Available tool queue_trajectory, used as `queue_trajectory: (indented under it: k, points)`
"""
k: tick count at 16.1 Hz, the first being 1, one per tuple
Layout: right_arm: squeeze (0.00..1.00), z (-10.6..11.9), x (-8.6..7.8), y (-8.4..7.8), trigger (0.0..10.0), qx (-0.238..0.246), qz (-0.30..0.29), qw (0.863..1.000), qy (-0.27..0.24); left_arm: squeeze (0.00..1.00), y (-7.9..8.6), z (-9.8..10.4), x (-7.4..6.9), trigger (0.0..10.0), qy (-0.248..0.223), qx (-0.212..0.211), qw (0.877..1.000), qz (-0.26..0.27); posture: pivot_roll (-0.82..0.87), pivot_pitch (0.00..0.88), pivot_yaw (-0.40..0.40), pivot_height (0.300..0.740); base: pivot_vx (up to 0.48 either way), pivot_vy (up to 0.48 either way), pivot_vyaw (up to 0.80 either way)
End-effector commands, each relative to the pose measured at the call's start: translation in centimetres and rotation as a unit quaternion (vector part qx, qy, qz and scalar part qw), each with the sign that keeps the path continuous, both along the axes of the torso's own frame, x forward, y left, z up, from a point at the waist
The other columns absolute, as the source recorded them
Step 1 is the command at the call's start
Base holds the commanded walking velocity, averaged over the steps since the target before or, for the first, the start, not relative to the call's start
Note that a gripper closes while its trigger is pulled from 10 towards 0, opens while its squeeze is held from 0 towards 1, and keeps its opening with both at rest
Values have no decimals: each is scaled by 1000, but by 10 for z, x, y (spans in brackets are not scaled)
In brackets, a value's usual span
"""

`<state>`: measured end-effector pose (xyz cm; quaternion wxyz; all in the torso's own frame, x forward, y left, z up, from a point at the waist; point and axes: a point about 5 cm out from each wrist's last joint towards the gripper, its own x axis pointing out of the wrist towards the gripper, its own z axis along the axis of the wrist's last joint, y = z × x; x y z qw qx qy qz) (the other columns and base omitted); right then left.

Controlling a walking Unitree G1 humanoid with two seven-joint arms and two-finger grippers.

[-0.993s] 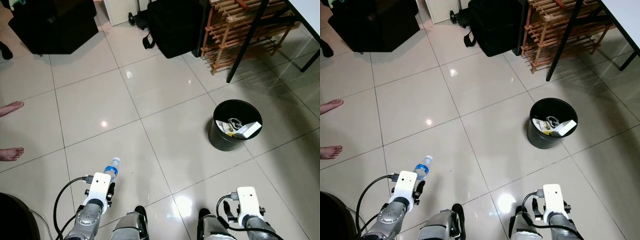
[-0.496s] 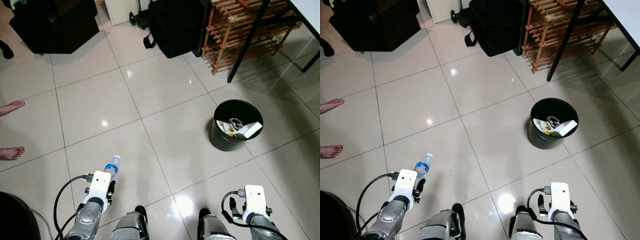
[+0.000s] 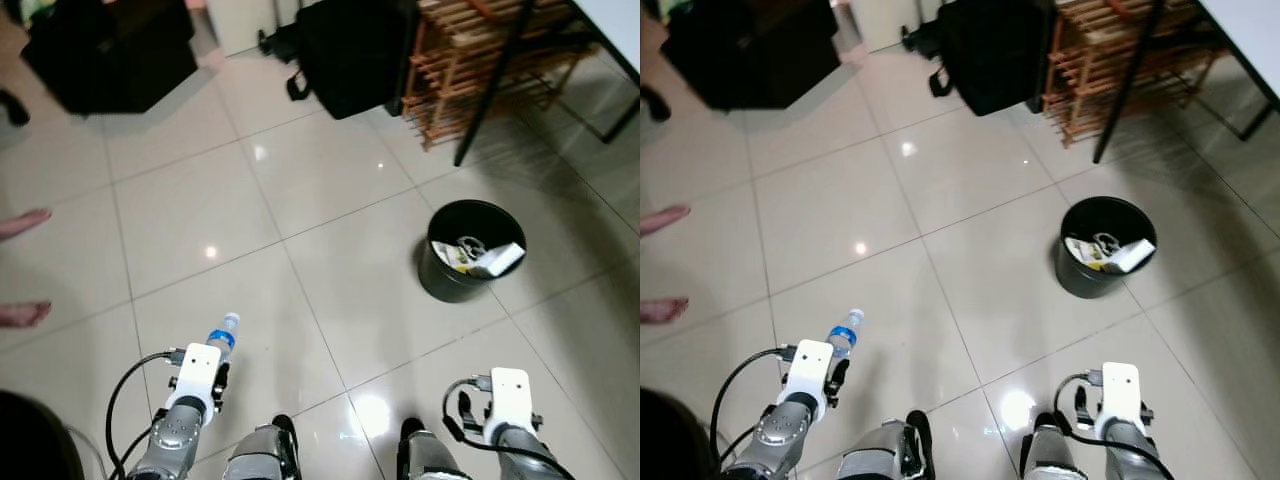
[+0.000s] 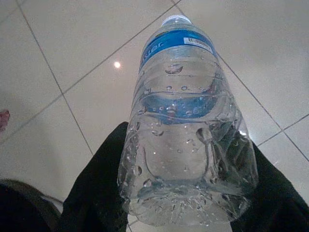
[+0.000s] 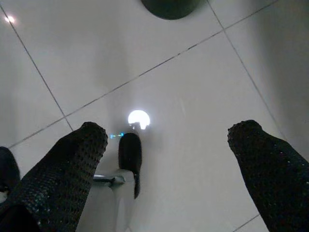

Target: Picking trash to rubbish bin

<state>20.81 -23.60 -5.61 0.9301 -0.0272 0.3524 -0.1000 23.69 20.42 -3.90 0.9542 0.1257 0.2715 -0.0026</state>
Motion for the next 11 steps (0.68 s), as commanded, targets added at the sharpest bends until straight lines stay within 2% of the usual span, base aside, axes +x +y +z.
queue_trajectory:
  k: [1,4,9,11]
  points:
    - [0,-8,-13,1,10000,7,-10,1000,23,0,6,-8,-11,10000,26,2,1000,13,42,256,108,740,0,0,0]
    - [0,-9,-13,3,10000,7,-2,1000,25,0,7,-8,-11,10000,27,6,1000,13,45,261,108,740,0,0,0]
    - [0,-10,-14,4,10000,12,-1,1000,26,0,7,-8,-11,10000,28,5,1000,14,46,266,108,740,253,0,0]
    - [0,-10,-14,5,10000,19,-1,999,28,0,7,-8,-10,10000,28,6,1000,14,46,266,109,740,319,0,-800]
